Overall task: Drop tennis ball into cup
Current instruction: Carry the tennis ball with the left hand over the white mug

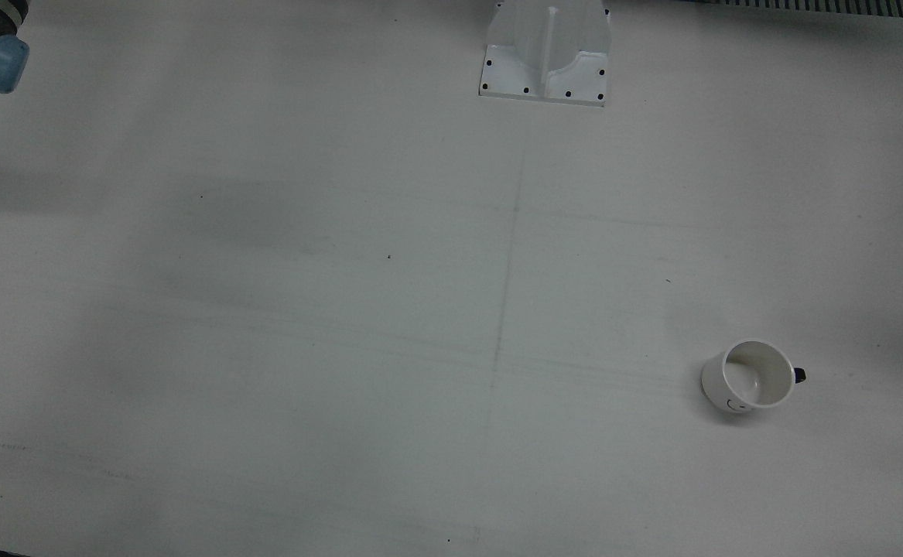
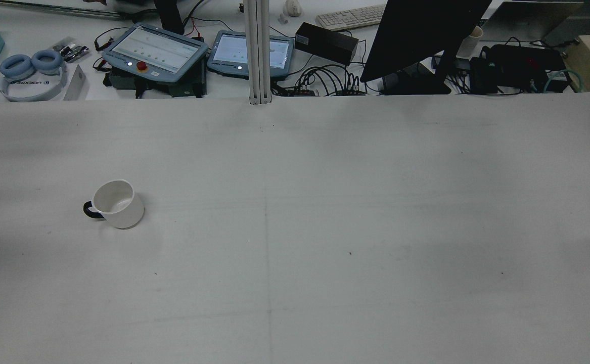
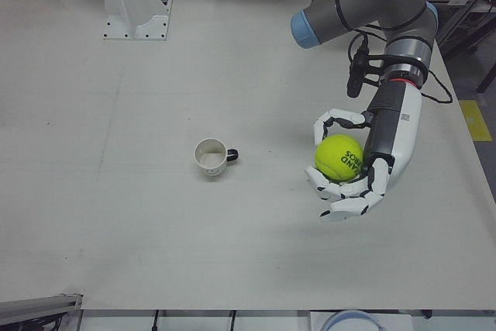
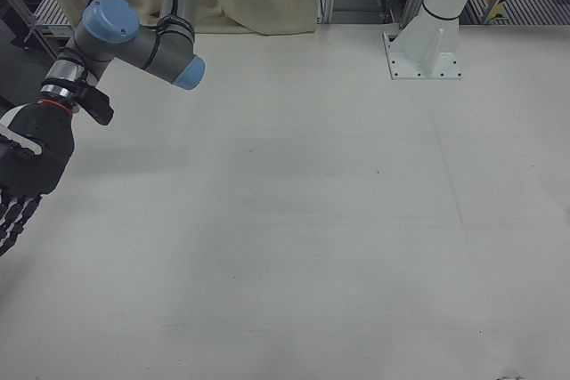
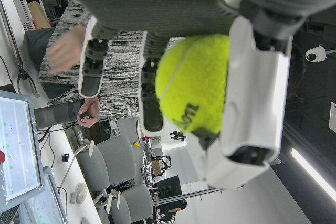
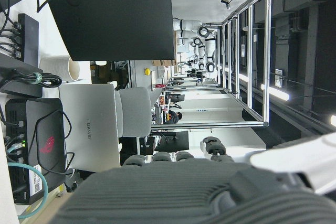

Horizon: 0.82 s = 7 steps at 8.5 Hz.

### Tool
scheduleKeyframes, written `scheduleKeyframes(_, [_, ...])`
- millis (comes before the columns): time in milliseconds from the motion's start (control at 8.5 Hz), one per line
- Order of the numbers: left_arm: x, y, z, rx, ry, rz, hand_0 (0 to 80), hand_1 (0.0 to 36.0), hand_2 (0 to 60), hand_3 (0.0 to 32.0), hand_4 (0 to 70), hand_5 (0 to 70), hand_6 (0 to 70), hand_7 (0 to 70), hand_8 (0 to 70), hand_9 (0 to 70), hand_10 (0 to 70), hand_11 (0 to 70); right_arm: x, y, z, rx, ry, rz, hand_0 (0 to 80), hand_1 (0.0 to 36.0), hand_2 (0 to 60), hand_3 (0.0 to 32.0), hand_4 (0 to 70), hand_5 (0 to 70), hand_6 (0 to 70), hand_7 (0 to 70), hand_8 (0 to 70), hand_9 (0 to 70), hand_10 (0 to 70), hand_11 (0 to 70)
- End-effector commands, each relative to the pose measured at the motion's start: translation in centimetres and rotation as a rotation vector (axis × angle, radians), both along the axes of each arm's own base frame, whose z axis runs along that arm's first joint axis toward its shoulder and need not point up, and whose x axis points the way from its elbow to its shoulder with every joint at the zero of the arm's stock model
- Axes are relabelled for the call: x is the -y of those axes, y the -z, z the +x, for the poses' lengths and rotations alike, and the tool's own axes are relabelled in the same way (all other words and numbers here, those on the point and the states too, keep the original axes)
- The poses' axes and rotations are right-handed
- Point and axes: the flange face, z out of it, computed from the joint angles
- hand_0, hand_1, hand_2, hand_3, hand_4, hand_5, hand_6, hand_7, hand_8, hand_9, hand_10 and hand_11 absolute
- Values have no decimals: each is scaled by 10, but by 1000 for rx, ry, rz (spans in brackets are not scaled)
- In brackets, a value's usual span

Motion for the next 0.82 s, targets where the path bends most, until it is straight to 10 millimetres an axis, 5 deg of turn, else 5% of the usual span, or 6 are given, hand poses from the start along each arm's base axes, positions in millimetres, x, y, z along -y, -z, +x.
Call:
scheduleKeyframes(0, [-6, -12, 0, -4, -2, 12, 800, 360, 600, 320, 0, 345, 700, 630, 486, 416, 159, 269, 0, 0, 0, 0, 0, 0, 0, 0, 0, 0, 0, 0, 0, 0, 0, 0, 0, 0])
scheduleKeyframes(118, [-16, -28, 10, -6, -19, 40, 800, 360, 600, 320, 0, 338, 700, 629, 482, 415, 159, 269, 0, 0, 0, 0, 0, 0, 0, 0, 0, 0, 0, 0, 0, 0, 0, 0, 0, 0])
scheduleKeyframes(353, [-21, -7, 88, -17, -151, 113, 800, 360, 600, 320, 2, 338, 700, 652, 490, 431, 169, 282, 0, 0, 0, 0, 0, 0, 0, 0, 0, 0, 0, 0, 0, 0, 0, 0, 0, 0])
scheduleKeyframes(471, [-30, -3, 144, -16, -237, 115, 800, 360, 600, 320, 17, 352, 700, 655, 501, 436, 169, 283, 0, 0, 0, 0, 0, 0, 0, 0, 0, 0, 0, 0, 0, 0, 0, 0, 0, 0])
scheduleKeyframes(706, [-47, 7, 214, 40, -320, 157, 800, 360, 600, 320, 1, 338, 700, 659, 493, 437, 167, 280, 0, 1, 0, 0, 0, 2, 0, 0, 0, 0, 0, 0, 0, 0, 0, 0, 0, 0])
